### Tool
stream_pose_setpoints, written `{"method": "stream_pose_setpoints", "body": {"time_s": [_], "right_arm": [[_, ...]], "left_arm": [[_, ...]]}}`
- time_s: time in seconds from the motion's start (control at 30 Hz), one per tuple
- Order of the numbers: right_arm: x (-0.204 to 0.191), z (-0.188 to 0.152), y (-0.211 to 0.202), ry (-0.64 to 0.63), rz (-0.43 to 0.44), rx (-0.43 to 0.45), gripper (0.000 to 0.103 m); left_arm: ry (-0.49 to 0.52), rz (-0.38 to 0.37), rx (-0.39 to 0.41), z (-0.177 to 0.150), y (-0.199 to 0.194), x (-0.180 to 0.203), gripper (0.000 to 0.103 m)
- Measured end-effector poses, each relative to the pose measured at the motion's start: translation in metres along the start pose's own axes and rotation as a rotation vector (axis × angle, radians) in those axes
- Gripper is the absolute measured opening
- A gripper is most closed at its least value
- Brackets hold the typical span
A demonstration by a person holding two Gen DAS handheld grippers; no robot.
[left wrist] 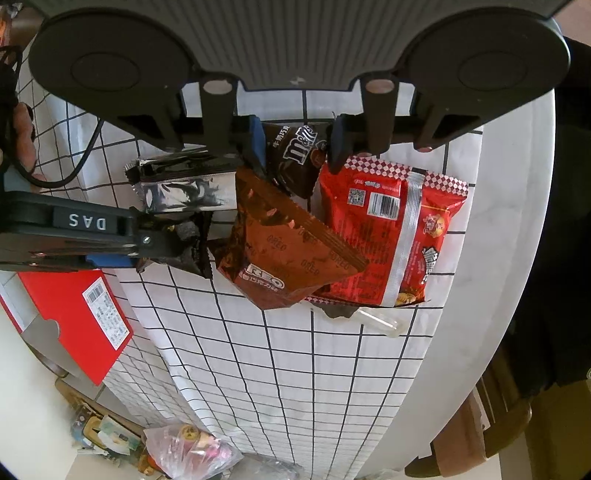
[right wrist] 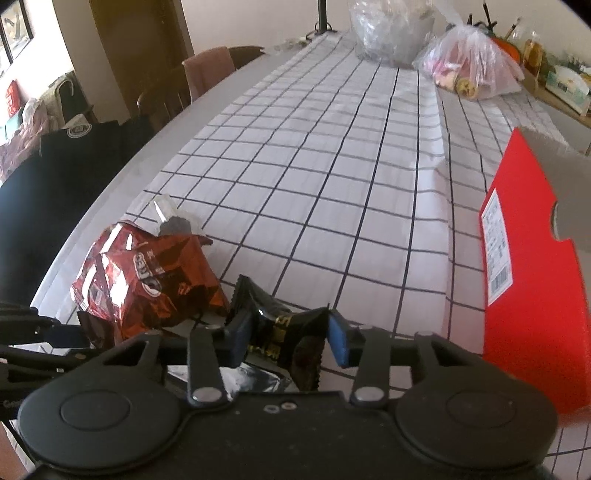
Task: Organize snacks
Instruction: 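Grasp the M&M's packet with the left gripper while the right gripper grasps the black snack packet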
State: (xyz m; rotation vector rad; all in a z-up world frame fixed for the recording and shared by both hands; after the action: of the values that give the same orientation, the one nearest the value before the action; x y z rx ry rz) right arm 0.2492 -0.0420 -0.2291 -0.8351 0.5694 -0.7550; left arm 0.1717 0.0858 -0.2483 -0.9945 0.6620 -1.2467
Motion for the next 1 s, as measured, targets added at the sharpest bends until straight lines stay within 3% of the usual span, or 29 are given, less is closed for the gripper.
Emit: {"method": "stream_pose_setpoints", "body": {"time_s": [0.13,0.33,0.73,1.0], "right_arm": [[-0.003,0.002,-0.01,-0.019,-0.012,0.026,0.03],[0.0,-0.002,-0.024,-0.009,-0.017,0.049,0.026],[0.012,-0.003,-0.08,0.035,-0.032,0.138,0.026],[0.032,0.002,-0.126,0.074,-0.055,0.208,0.026]], "left_arm": [[-0.011,0.007,-0.004,-0.001,-0.002,-0.001,0.032],[-0.029,0.008,-0.005,-0.007,-0.01,-0.006,0.03],[-0.065,-0.02,0.022,-0.006,-0.037,-0.007,0.019],[-0.049,-0.054,0.054,0.006,-0.056,0.01,0.019]]}}
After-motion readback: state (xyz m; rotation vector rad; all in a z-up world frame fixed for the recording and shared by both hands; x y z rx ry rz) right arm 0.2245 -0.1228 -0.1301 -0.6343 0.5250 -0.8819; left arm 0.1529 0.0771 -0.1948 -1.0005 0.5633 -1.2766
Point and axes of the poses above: each gripper's, at about its wrist camera, not at the fingertips, and y roughly the way its jaws point, x to its right, z to its top, the point moved 9 cm from there along y, roughly the way its jaws point, and after that the axes turned 5 degrees about z, right-handed, at the moved point
